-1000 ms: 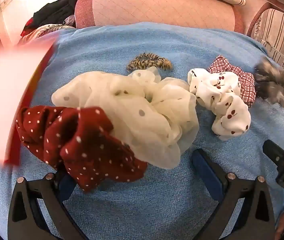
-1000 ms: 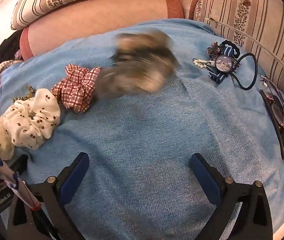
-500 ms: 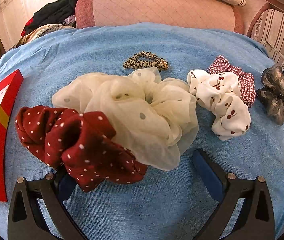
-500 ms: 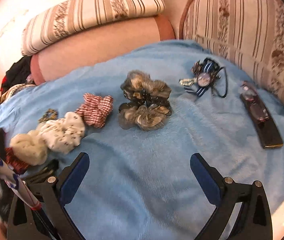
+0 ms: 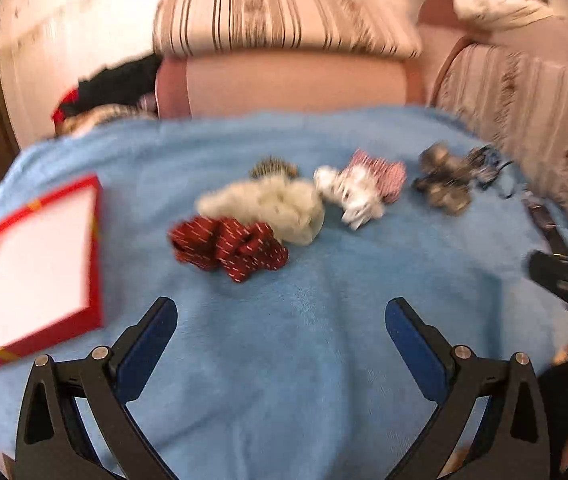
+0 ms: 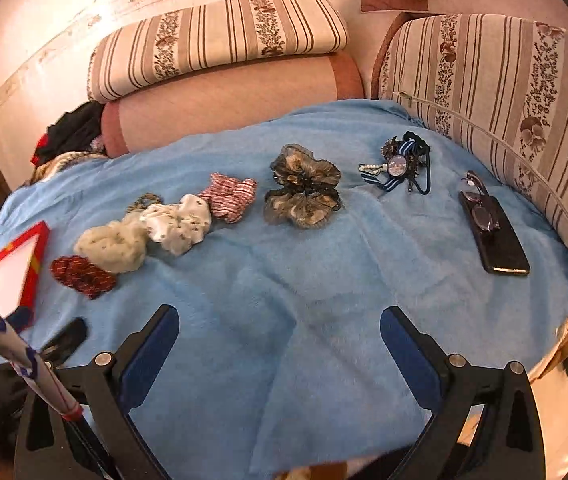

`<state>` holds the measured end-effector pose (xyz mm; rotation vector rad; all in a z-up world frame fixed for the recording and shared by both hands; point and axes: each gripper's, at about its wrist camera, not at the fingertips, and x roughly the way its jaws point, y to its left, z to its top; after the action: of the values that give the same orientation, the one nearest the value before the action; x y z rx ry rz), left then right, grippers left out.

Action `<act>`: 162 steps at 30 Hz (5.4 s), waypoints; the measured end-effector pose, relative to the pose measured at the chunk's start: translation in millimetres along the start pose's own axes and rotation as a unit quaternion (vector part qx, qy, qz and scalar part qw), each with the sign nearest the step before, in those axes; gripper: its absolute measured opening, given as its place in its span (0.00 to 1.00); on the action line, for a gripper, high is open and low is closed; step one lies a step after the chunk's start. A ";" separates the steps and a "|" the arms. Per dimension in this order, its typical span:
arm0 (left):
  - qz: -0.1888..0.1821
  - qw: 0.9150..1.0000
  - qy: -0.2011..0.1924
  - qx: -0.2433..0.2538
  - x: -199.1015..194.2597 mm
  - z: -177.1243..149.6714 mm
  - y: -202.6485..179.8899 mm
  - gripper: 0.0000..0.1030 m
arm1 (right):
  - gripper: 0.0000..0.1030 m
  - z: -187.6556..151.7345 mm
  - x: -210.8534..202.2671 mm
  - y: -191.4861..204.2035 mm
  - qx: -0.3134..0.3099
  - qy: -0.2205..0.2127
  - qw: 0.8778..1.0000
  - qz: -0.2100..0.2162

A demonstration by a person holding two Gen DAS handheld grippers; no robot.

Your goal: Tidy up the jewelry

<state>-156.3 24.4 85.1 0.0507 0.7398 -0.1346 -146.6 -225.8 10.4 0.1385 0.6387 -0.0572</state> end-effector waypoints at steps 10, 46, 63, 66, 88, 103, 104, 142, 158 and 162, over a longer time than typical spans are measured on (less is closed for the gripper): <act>0.014 0.997 -0.061 -0.051 -74.6 3.6 40.0 1.00 | 0.99 0.3 -43.2 38.6 -0.034 -0.034 0.999 0.020; 0.001 0.998 -0.032 -0.048 -64.0 -4.5 39.3 1.00 | 0.99 -9.4 -34.5 47.8 -0.057 -0.013 0.998 0.019; -0.022 0.994 0.026 -0.102 -2.3 15.1 88.9 1.00 | 0.97 -18.6 6.4 47.0 -0.054 0.032 0.997 0.045; -0.034 0.993 0.029 -0.108 10.1 25.6 89.1 1.00 | 0.97 -18.9 12.0 45.9 -0.055 0.038 0.997 0.044; -0.069 0.991 0.061 -0.094 103.1 44.0 80.8 0.94 | 0.97 -12.4 50.6 22.1 -0.021 0.061 0.998 0.028; -0.096 0.992 0.030 -0.080 88.4 44.3 75.0 0.17 | 0.97 14.9 59.2 -0.1 0.012 0.039 0.999 0.021; -0.098 0.992 0.022 -0.077 85.1 45.6 74.0 0.18 | 0.97 20.6 59.9 -3.8 0.019 0.034 0.999 0.020; -0.104 0.992 -0.039 -0.063 62.5 59.2 76.9 0.18 | 0.20 82.5 122.6 16.6 0.010 -0.055 0.998 0.040; -0.080 0.993 -0.040 -0.073 55.9 59.8 88.8 0.18 | 0.20 75.2 102.4 56.0 -0.036 -0.051 0.993 0.100; -0.073 0.993 -0.044 -0.078 50.2 59.2 95.2 0.18 | 0.20 70.6 93.8 69.4 -0.049 -0.051 0.991 0.113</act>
<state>-66.7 107.9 94.7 -0.1576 0.6639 -0.2175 -23.1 -168.5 18.1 0.1116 0.5193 0.1854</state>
